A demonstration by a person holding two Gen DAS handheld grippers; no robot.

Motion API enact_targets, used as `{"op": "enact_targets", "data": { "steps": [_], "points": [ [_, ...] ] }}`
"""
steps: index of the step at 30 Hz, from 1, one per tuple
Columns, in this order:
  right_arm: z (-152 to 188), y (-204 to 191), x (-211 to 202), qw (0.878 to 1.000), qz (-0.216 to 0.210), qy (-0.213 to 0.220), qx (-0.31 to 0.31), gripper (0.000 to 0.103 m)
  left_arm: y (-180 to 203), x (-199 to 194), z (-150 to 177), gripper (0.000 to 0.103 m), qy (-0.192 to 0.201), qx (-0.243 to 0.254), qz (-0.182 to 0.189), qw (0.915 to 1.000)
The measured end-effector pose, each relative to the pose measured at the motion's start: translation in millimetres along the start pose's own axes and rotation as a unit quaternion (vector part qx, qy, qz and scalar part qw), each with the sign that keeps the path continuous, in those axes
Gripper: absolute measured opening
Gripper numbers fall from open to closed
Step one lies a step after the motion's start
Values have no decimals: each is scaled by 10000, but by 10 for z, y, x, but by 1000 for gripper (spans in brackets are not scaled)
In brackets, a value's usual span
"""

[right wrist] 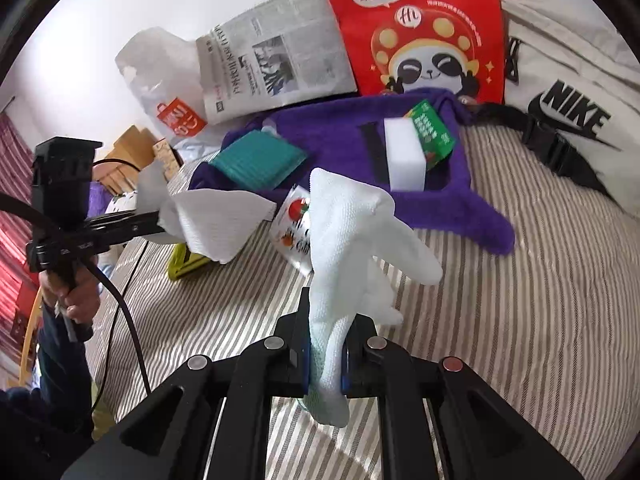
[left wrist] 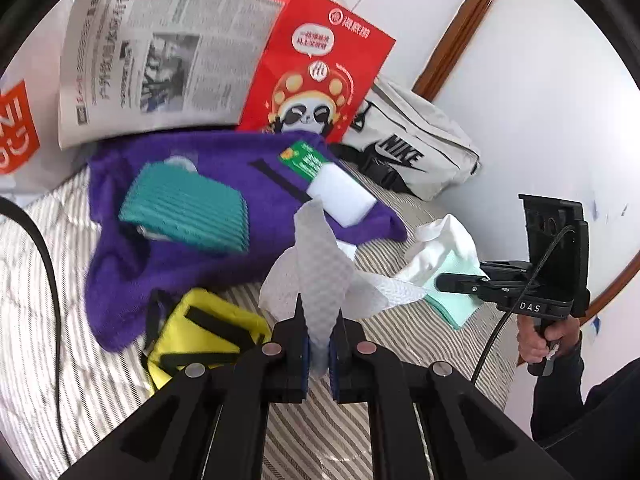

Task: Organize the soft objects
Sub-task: 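Grasp a white mesh glove with the left gripper while the right holds the gloves, then carry the gloves over the purple towel with both grippers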

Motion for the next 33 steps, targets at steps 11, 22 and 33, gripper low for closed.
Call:
{"op": "enact_targets", "data": {
  "steps": [11,22,33],
  "points": [
    [-483,-26,57,9988,381,252,-195,10,-99,-62,-380,8,404,-76,-532,9977],
    [-881,13,93,9972,536,435,-286,10,-167,12,-542,8,411,-146,-599,9972],
    [-1341,82,271,9955,718,435,-432,10,-328,116,-807,8,457,-182,-898,9947]
  ]
}}
Point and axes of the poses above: each gripper's, at about its wrist camera, not at the fingertips, and x roughly the way its jaws point, y to its right, z to its underside, the point moved 8 cm from there along x, roughly the way its jaws point, and after that the axes turned 9 degrees about -x, right-handed, at the moved point
